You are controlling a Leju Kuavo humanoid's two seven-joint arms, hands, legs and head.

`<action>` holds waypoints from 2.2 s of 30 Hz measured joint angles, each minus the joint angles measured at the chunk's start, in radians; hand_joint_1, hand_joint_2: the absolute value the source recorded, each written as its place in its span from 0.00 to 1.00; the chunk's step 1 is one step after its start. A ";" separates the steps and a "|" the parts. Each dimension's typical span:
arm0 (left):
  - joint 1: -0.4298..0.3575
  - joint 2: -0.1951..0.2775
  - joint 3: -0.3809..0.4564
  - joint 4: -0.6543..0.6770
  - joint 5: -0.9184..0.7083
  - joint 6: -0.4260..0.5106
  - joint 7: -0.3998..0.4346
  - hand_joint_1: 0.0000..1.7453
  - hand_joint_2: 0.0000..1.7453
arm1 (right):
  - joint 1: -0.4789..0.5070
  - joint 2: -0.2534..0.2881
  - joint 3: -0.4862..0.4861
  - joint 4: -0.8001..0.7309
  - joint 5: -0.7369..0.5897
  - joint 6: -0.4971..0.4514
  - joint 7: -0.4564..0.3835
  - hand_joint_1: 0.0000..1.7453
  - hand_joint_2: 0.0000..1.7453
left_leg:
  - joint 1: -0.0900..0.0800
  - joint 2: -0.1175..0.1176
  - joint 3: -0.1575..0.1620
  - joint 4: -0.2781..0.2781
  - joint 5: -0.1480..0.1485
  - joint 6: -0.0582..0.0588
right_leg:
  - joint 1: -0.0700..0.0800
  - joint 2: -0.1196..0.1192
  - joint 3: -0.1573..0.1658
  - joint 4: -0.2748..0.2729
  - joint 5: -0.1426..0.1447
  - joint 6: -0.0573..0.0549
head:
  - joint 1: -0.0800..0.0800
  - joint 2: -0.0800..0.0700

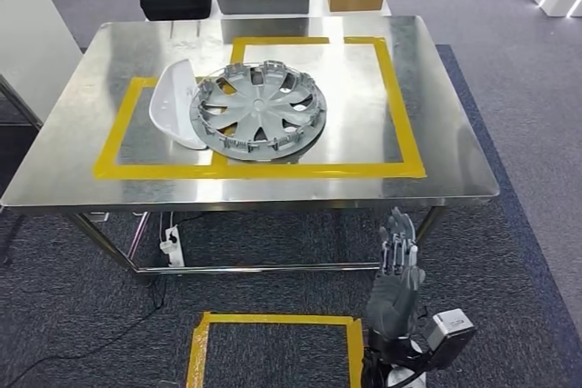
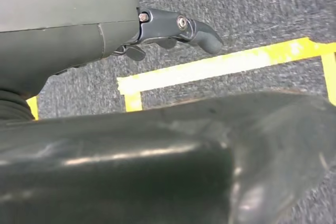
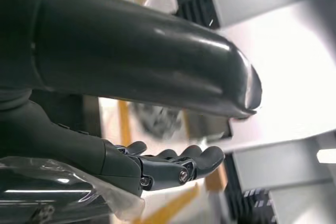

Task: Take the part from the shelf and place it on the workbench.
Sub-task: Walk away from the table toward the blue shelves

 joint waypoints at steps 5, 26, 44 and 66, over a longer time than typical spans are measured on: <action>-0.001 -0.009 0.009 0.000 0.004 0.004 -0.028 0.00 0.00 | 0.031 0.044 -0.144 0.091 0.113 -0.077 0.017 0.00 0.00 | 0.004 0.000 -0.033 0.251 -0.175 -0.013 | 0.004 -0.010 -0.060 0.008 0.050 -0.014 | -0.006 0.000; -0.008 -0.016 0.069 0.000 0.024 -0.025 -0.003 0.00 0.00 | -0.246 0.024 -0.700 1.232 0.174 0.030 0.210 0.00 0.00 | -0.011 0.012 -0.008 -0.024 0.040 0.034 | 0.005 0.005 0.022 0.042 -0.018 0.029 | 0.001 0.000; -0.012 -0.007 0.079 0.000 -0.017 -0.034 0.006 0.00 0.00 | -0.301 0.024 -0.752 1.426 0.290 -0.053 0.549 0.00 0.00 | -0.008 0.003 0.173 -0.047 -0.100 0.027 | 0.009 -0.010 -0.163 0.051 0.130 0.012 | -0.008 0.000; -0.014 -0.016 0.086 0.000 -0.040 0.062 0.011 0.00 0.00 | -0.298 0.006 -0.543 1.463 0.594 -0.119 0.571 0.00 0.00 | 0.003 0.007 -0.077 0.260 -0.124 -0.014 | -0.002 -0.008 -0.047 0.007 0.040 -0.017 | -0.009 0.000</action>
